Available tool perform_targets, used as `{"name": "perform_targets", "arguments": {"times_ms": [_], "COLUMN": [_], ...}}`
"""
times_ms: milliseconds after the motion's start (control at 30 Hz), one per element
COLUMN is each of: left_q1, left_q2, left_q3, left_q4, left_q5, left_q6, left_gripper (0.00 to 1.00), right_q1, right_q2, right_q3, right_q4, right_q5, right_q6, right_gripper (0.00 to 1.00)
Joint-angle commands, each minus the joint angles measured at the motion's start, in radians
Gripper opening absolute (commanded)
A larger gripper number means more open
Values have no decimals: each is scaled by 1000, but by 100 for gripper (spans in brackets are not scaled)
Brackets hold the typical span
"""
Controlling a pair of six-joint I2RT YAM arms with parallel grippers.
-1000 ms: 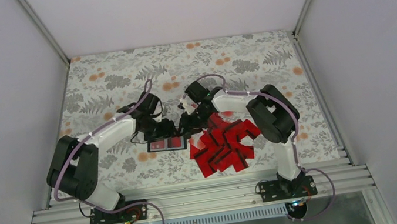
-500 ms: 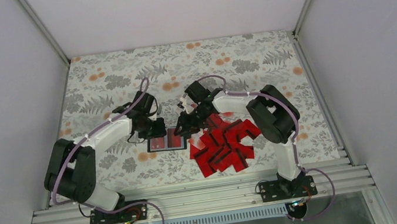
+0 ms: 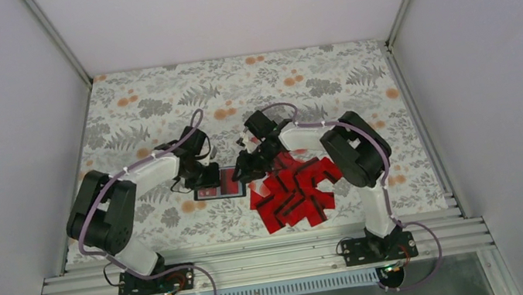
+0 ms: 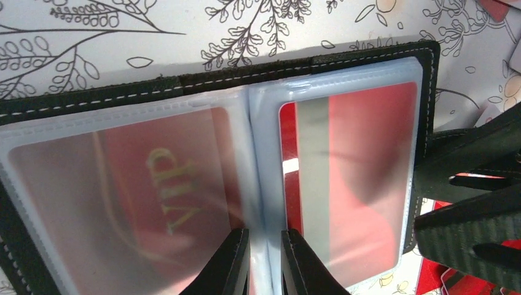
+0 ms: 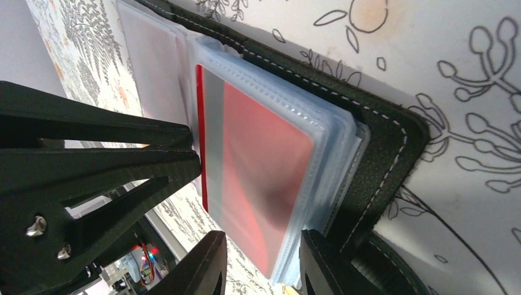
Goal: Put the credit cards into the card holder
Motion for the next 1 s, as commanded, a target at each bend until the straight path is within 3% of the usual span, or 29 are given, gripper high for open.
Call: {"name": "perform_targets", "arguments": {"times_ms": [0, 967], "left_q1": [-2, -32], "left_q2": [32, 65], "left_q3": [-12, 2], "left_q4": [33, 47], "left_q5": [26, 66], "left_q6": [23, 14], "left_gripper": [15, 15], "right_q1": [10, 53], "right_q2": [34, 42], "right_q3": [0, 109], "right_q4": [28, -80], "right_q5": [-8, 45], "right_q6": [12, 2], "right_gripper": [31, 31]}}
